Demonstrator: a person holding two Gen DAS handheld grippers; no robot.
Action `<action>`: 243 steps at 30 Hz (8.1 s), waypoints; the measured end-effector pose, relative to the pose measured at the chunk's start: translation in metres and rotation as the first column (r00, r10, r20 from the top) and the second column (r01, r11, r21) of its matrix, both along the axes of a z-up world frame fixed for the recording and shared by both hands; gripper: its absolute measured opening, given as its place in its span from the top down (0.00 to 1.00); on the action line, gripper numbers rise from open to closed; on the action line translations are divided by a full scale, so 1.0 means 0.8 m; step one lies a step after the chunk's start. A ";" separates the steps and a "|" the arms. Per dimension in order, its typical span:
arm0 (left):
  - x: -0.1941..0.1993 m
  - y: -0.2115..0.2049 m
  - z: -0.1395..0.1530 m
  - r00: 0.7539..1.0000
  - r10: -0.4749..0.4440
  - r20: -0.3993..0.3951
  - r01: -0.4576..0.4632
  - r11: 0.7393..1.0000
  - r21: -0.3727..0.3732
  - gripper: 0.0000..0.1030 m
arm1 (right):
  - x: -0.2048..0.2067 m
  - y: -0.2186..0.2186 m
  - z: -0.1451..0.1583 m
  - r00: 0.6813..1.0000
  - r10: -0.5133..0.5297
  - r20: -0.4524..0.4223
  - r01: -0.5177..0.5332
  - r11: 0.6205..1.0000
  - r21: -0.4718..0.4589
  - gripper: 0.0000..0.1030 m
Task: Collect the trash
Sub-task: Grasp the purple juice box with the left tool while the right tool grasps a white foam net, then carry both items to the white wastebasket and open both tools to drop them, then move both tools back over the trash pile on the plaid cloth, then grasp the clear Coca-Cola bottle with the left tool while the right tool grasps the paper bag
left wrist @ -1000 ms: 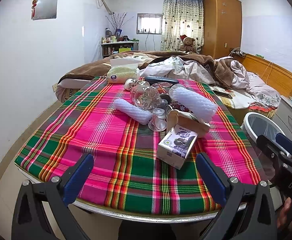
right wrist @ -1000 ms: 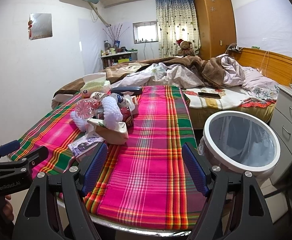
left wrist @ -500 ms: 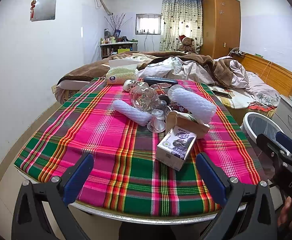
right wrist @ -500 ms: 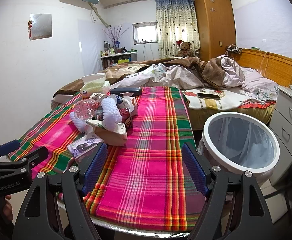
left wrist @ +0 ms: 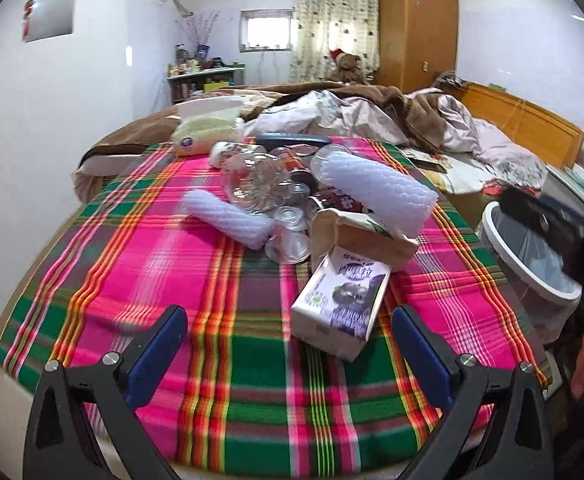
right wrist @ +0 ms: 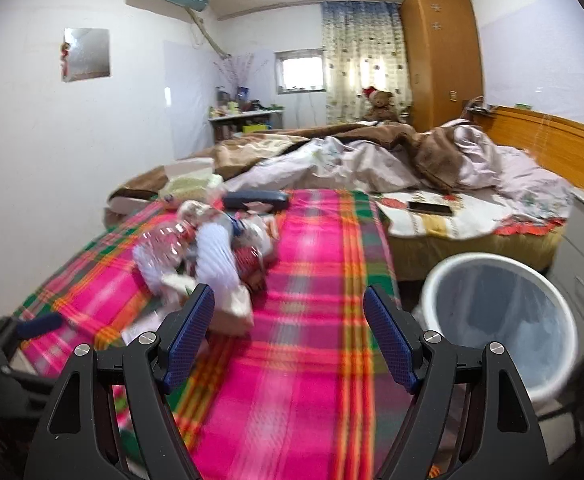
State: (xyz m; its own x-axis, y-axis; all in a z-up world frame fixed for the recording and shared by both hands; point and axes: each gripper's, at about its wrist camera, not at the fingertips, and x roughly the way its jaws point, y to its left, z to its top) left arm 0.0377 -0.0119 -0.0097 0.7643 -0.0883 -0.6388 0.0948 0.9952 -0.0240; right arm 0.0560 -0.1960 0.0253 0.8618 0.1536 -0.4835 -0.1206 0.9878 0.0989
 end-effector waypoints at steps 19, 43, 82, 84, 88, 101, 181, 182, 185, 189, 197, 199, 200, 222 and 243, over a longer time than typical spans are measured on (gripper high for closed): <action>0.059 -0.013 -0.035 0.984 -0.117 -0.132 0.111 0.993 -0.049 0.06 | 0.071 0.049 -0.022 0.964 0.222 -0.149 -0.220 0.975 0.028 0.28; 0.077 0.012 -0.040 0.977 -0.098 -0.191 0.066 0.984 -0.168 0.43 | 0.088 0.043 -0.021 0.953 0.243 -0.180 -0.233 0.970 0.075 0.79; 0.108 -0.265 0.073 0.866 -0.499 -0.039 0.487 0.858 -0.163 0.42 | 0.012 -0.200 -0.009 0.948 -0.290 -0.128 0.301 0.951 0.070 0.78; 0.109 -0.288 0.065 0.846 -0.530 -0.055 0.517 0.841 -0.158 0.42 | 0.014 -0.209 -0.020 0.934 -0.323 -0.152 0.334 0.941 0.053 0.78; 0.111 -0.322 0.054 0.823 -0.561 -0.085 0.546 0.824 -0.148 0.42 | 0.014 -0.230 -0.032 0.919 -0.343 -0.194 0.358 0.932 0.050 0.78; 0.130 -0.358 0.014 0.798 -0.579 -0.168 0.558 0.815 -0.159 0.25 | 0.013 -0.264 -0.065 0.866 -0.402 -0.299 0.413 0.910 -0.026 0.60; 0.214 0.058 0.019 0.985 -0.025 -0.173 -0.003 0.987 -0.163 0.20 | 0.074 0.072 -0.063 0.881 0.401 -0.251 -0.429 0.901 -0.062 0.32; 0.217 0.058 0.016 0.982 -0.024 -0.186 -0.008 0.985 -0.170 0.20 | 0.076 0.070 -0.063 0.883 0.394 -0.254 -0.422 0.904 -0.064 0.32; 0.225 0.060 0.007 0.978 -0.018 -0.209 -0.020 0.984 -0.177 0.20 | 0.083 0.058 -0.064 0.901 0.343 -0.266 -0.366 0.930 -0.037 0.32; 0.231 0.058 -0.001 0.974 -0.015 -0.227 -0.027 0.983 -0.179 0.20 | 0.090 0.049 -0.066 0.900 0.334 -0.279 -0.346 0.938 0.008 0.32; 0.228 0.068 -0.007 0.969 0.002 -0.247 -0.055 0.976 -0.209 0.31 | 0.084 0.059 -0.070 0.886 0.355 -0.299 -0.372 0.928 0.001 0.66; 0.223 0.068 -0.006 0.972 0.010 -0.236 -0.056 0.980 -0.191 0.33 | 0.083 0.057 -0.069 0.886 0.355 -0.298 -0.371 0.929 0.004 0.74; 0.221 0.070 -0.006 0.972 0.011 -0.235 -0.057 0.980 -0.192 0.33 | 0.081 0.056 -0.069 0.888 0.349 -0.298 -0.365 0.931 0.002 0.75; 0.128 0.051 -0.005 0.976 -0.063 -0.209 0.019 0.978 -0.210 0.33 | 0.046 -0.014 -0.062 0.950 0.092 -0.297 -0.077 0.995 0.062 0.78; 0.146 0.041 -0.018 0.975 0.006 -0.222 -0.029 0.995 -0.098 0.33 | 0.045 -0.037 -0.072 0.951 0.056 -0.303 -0.029 0.995 0.094 0.78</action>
State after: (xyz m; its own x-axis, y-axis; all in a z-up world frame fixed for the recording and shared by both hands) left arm 0.1542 0.0211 -0.0238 0.6073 -0.1478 -0.7806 0.0587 0.9882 -0.1415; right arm 0.0921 -0.2253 -0.0324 0.6668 0.2407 -0.7053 -0.1128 0.9681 0.2237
